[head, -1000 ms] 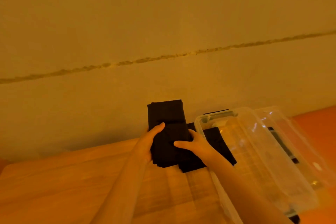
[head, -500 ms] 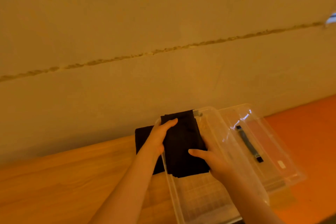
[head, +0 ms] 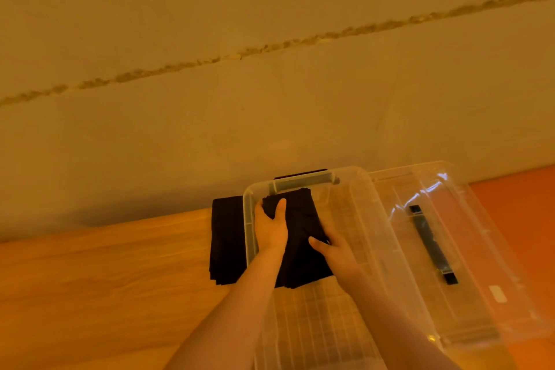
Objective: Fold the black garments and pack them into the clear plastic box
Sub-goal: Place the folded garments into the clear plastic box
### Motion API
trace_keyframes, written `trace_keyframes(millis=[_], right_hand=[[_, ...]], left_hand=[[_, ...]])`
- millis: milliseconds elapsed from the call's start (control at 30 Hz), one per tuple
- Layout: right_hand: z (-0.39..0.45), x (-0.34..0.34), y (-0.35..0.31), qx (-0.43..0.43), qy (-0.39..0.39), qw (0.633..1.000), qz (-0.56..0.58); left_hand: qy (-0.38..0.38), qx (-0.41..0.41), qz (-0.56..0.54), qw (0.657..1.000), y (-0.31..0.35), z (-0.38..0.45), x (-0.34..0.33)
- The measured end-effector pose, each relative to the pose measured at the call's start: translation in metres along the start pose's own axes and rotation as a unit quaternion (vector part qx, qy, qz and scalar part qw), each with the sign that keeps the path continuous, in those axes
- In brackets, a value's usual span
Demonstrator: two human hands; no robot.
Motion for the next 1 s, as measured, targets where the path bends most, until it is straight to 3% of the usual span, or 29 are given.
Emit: trace_keyframes(millis=[133, 233, 300, 367, 467, 600, 700, 800, 900, 1000], right_hand=[[0.014, -0.007, 0.014, 0.021, -0.003, 0.997, -0.071], [0.017, -0.012, 0.013, 0.069, -0.008, 0.985, -0.158], [0.018, -0.015, 0.009, 0.091, -0.01, 0.975, -0.204], [0.021, -0.018, 0.007, 0.086, -0.013, 0.976, -0.2], [0.025, -0.026, 0.01, 0.053, -0.017, 0.987, -0.152], [0.017, -0.02, 0.011, 0.059, 0.012, 0.992, -0.109], [0.004, -0.025, 0.016, 0.076, -0.01, 0.99, -0.115], [0.002, -0.027, 0.019, 0.098, -0.007, 0.977, -0.188], [0.004, -0.02, 0.01, 0.166, 0.022, 0.937, -0.308], [0.003, -0.026, 0.013, 0.157, -0.026, 0.907, -0.391]], left_hand=[[0.032, -0.049, 0.117, 0.991, 0.005, 0.001, -0.004], [0.044, -0.155, 0.261, 0.952, 0.027, -0.013, -0.008], [0.006, -0.257, 0.381, 0.888, 0.04, -0.031, -0.017], [-0.049, -0.309, 0.493, 0.812, 0.036, -0.045, -0.025], [-0.13, -0.251, 0.61, 0.74, 0.003, -0.038, -0.024], [-0.143, -0.23, 0.61, 0.745, -0.009, -0.028, -0.022], [-0.129, -0.239, 0.613, 0.742, -0.012, -0.028, -0.023], [-0.128, -0.238, 0.641, 0.719, -0.015, -0.026, -0.025], [-0.139, -0.232, 0.651, 0.71, -0.014, -0.029, -0.023], [-0.164, -0.222, 0.684, 0.675, -0.011, -0.033, -0.02]])
Point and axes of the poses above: each hand's wrist, its own z-axis towards the middle knuckle, its own x-axis out of the back of the hand, y = z × x, the point moved 8 cm from there along z, towards the middle knuckle, and after that the axes turned 5 degrees about -z, right-handed, at the moved point
